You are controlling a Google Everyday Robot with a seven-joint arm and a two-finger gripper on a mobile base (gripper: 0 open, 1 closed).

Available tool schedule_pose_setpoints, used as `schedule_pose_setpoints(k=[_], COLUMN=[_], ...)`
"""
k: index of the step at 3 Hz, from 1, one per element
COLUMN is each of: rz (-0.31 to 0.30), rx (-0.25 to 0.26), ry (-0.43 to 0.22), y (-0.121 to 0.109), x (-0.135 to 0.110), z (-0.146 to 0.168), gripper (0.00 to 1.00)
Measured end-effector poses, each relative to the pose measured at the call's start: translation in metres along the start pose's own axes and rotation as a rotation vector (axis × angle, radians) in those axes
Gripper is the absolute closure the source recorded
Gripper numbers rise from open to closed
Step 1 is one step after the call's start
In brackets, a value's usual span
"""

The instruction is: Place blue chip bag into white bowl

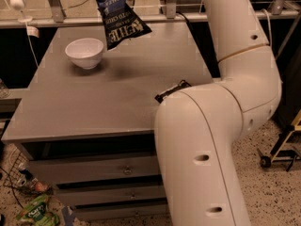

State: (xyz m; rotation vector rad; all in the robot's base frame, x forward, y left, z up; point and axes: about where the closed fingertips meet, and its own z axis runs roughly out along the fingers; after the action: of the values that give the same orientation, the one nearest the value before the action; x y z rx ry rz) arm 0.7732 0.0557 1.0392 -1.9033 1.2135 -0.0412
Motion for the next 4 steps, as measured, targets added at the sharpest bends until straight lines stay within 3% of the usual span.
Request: schedule_pose_setpoints(k=[1,3,4], rz=[-0.045,-0.103,-0.145], rx=[-0.018,-0.113,-0.125], ry=[-0.021,-0.091,-0.129], y=[-0.003,0.012,0.012], x=[-0.026,-0.071,-0.093], z=[0.014,0.053,0.065], gripper=[1.0,1.0,1.0])
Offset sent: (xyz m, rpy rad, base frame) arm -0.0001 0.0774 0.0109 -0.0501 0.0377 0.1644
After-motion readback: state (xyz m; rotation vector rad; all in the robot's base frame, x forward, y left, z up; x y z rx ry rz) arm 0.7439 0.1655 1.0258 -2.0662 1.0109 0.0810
